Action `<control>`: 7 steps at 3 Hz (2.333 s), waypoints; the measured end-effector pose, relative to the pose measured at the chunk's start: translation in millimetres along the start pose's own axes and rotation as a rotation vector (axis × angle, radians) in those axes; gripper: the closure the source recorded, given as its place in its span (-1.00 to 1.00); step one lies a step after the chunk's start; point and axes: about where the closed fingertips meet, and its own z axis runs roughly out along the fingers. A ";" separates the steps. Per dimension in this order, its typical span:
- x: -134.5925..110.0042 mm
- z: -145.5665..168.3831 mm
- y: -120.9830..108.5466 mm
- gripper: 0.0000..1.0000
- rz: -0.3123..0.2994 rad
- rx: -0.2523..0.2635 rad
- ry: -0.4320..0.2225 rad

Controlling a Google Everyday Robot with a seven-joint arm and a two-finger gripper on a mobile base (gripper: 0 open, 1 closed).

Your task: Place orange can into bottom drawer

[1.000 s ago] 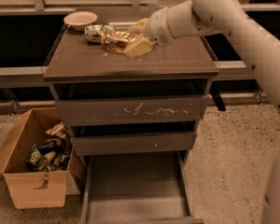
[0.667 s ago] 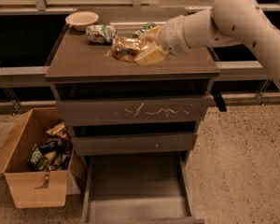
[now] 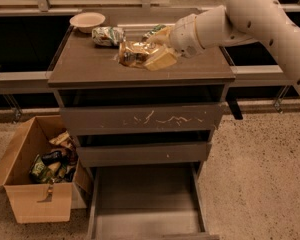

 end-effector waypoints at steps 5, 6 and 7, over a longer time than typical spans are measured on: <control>203.9 -47.1 165.3 1.00 0.119 -0.166 0.273; 273.6 -25.1 206.1 1.00 0.156 -0.174 0.265; 337.3 11.6 254.6 1.00 0.235 -0.194 0.216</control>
Offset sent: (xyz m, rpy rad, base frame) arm -0.1342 -0.1400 -0.1146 -0.3124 0.1446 -0.0477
